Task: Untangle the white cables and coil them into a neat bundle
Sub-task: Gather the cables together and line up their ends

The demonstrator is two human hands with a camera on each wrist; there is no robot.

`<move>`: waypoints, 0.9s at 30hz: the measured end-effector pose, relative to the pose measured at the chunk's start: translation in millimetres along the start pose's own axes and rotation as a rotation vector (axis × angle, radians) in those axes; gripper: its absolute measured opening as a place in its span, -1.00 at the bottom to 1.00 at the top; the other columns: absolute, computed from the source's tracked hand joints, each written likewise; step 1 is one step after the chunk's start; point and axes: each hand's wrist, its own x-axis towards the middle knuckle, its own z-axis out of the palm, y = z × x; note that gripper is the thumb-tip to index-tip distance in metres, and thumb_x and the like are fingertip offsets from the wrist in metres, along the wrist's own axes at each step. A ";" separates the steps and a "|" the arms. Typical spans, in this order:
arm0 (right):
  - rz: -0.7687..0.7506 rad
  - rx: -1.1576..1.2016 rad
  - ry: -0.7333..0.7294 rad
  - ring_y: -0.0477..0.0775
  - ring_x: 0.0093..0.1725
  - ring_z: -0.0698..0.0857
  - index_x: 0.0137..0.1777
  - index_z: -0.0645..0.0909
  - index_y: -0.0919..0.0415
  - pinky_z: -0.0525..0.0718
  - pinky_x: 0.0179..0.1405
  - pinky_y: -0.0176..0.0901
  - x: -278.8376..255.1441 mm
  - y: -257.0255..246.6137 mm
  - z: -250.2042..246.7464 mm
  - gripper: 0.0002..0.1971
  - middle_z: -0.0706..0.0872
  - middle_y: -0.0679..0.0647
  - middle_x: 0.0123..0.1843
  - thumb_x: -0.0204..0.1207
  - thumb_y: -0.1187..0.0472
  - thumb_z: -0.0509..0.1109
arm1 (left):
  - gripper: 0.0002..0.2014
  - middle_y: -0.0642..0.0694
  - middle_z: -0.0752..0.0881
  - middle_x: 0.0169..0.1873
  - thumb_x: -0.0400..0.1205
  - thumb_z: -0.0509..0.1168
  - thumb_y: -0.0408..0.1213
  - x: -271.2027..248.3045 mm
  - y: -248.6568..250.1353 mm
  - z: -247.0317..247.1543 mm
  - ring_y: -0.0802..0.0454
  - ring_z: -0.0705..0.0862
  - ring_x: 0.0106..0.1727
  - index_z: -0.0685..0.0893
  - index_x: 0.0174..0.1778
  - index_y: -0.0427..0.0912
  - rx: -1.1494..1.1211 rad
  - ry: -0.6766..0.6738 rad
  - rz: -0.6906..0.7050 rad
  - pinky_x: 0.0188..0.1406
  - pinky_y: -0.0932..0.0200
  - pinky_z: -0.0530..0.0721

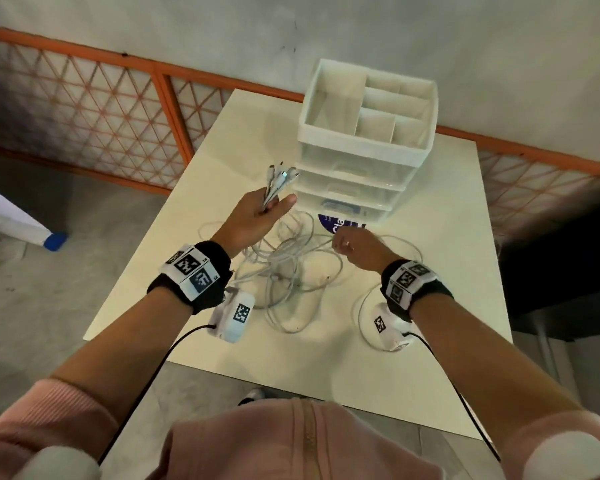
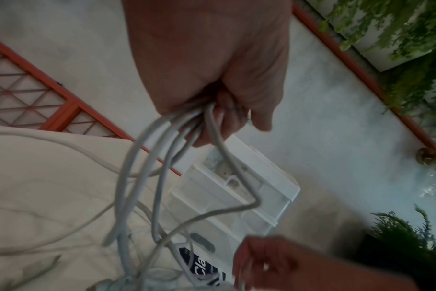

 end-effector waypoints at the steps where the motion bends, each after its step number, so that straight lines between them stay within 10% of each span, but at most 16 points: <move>1: 0.006 0.032 0.035 -0.10 -0.28 0.54 0.03 0.59 0.46 0.51 -0.17 -0.24 0.8 -9.5 -11.4 -0.85 0.61 0.02 -0.22 0.53 0.51 0.23 | -0.59 0.09 0.24 -0.56 0.71 0.17 -0.06 -0.5 2.9 4.3 0.18 0.19 -0.57 0.22 -0.41 -0.06 -0.067 -0.046 -0.015 -0.52 0.28 0.24; 5: 0.049 0.155 0.036 0.01 -0.29 0.66 -0.01 0.57 0.24 0.60 -0.20 -0.15 -7.4 -52.7 -68.8 -0.92 0.67 0.04 -0.23 0.58 0.24 0.31 | -0.68 0.03 0.22 -0.47 0.78 -0.02 -0.12 0.1 15.0 22.2 0.17 0.18 -0.52 0.24 -0.31 -0.09 -0.268 -0.169 -0.018 -0.49 0.26 0.24; 14: -0.070 0.648 0.196 0.04 -0.33 0.81 0.04 0.57 0.38 0.81 -0.21 -0.21 -42.0 -116.2 -117.3 -0.84 0.72 0.22 -0.21 0.54 0.31 0.41 | -0.68 -0.06 0.68 -0.17 0.78 -0.08 -0.09 -3.1 38.0 55.1 0.20 0.66 -0.19 0.46 0.31 -0.11 -0.300 -0.224 0.103 -0.15 0.35 0.64; 20: -0.047 0.667 0.349 -0.02 -0.39 0.78 0.08 0.56 0.39 0.81 -0.27 -0.23 -49.1 -115.2 -117.7 -0.78 0.69 0.21 -0.20 0.51 0.31 0.45 | -0.79 -0.01 0.46 -0.51 0.78 -0.03 -0.08 -9.1 45.4 57.7 0.08 0.38 -0.50 0.47 -0.04 0.01 -0.331 -0.255 0.154 -0.42 0.20 0.44; 27: -0.115 0.594 0.190 -0.08 -0.30 0.71 0.20 0.61 0.44 0.73 -0.23 -0.36 -55.6 -111.3 -112.5 -0.73 0.68 0.24 -0.11 0.59 0.27 0.35 | -0.71 0.05 0.38 -0.54 0.77 -0.02 -0.05 -12.3 44.5 56.7 0.11 0.29 -0.51 0.46 -0.19 -0.04 -0.341 -0.336 0.129 -0.43 0.20 0.32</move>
